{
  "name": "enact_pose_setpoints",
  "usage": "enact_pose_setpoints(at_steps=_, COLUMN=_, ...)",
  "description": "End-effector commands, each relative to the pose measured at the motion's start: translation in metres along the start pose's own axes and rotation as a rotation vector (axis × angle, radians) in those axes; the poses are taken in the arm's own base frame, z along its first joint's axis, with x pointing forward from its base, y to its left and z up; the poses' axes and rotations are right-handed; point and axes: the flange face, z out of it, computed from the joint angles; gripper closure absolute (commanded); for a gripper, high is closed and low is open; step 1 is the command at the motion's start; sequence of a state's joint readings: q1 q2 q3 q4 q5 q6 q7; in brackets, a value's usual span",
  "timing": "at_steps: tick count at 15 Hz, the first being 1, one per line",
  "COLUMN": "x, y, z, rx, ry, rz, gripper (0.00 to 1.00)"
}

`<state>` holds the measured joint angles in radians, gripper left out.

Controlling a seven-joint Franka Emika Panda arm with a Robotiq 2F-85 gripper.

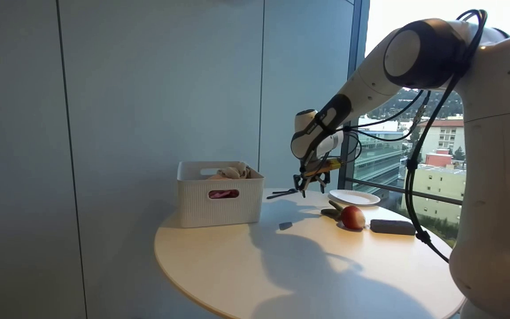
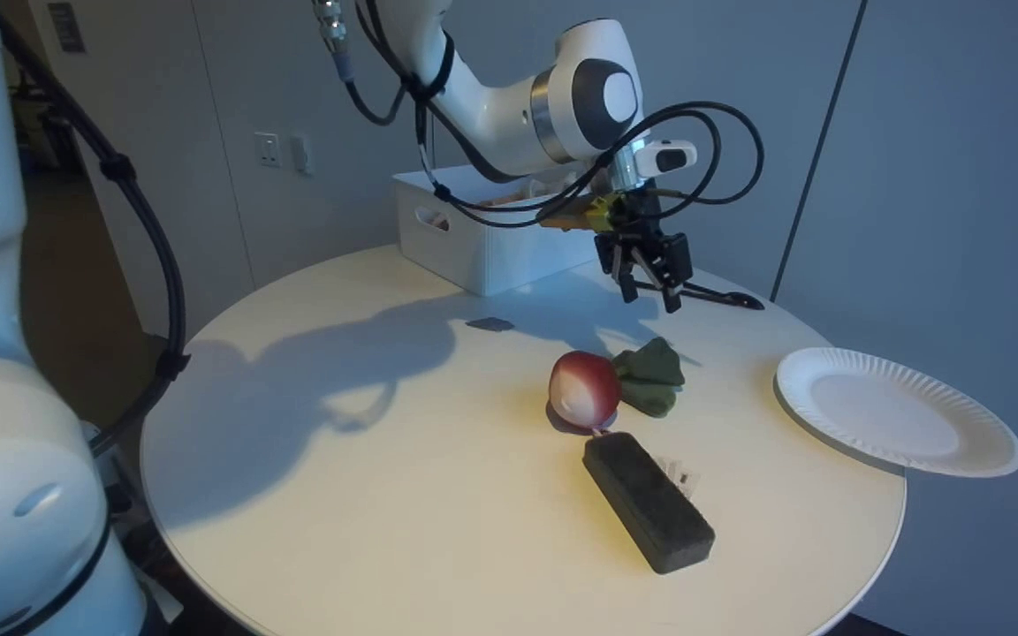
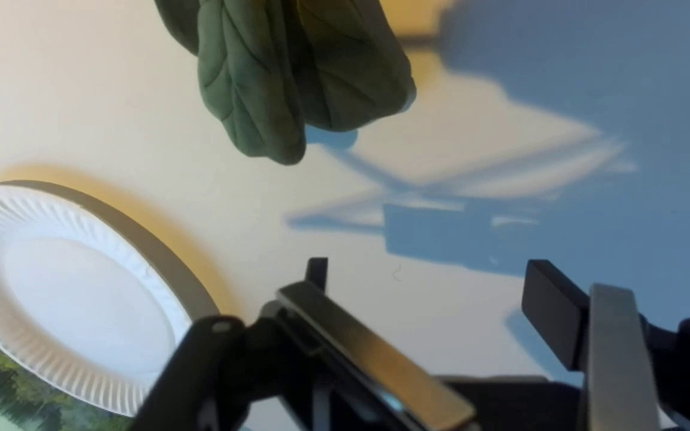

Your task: Put the moose toy, pink and peach shirts, the towel and the turnip plushie in the basket

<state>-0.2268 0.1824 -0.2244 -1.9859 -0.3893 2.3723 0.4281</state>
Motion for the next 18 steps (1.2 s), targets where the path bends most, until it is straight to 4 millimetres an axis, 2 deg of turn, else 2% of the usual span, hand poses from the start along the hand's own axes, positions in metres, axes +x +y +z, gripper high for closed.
enact_pose_setpoints(at_steps=1, x=0.013, y=-0.012, z=0.010, rx=0.086, ry=0.033, rz=0.002, gripper=0.37)
enact_pose_setpoints(at_steps=2, x=0.015, y=-0.014, z=0.014, rx=0.112, ry=0.053, rz=-0.006, gripper=0.38)
enact_pose_setpoints(at_steps=3, x=0.017, y=-0.016, z=0.018, rx=0.124, ry=0.082, rz=-0.033, gripper=0.44)
enact_pose_setpoints(at_steps=4, x=0.019, y=-0.019, z=0.018, rx=0.143, ry=0.143, rz=-0.058, gripper=0.15)
enact_pose_setpoints(at_steps=8, x=0.026, y=-0.036, z=0.014, rx=0.257, ry=0.308, rz=-0.089, gripper=0.01)
enact_pose_setpoints(at_steps=11, x=0.037, y=-0.053, z=0.027, rx=0.276, ry=0.336, rz=-0.089, gripper=0.00)
enact_pose_setpoints(at_steps=13, x=0.041, y=-0.058, z=0.041, rx=0.263, ry=0.283, rz=-0.086, gripper=0.00)
enact_pose_setpoints(at_steps=16, x=0.052, y=-0.053, z=0.067, rx=0.199, ry=0.280, rz=-0.045, gripper=0.00)
enact_pose_setpoints(at_steps=18, x=0.061, y=-0.048, z=0.069, rx=0.170, ry=0.268, rz=-0.021, gripper=0.00)
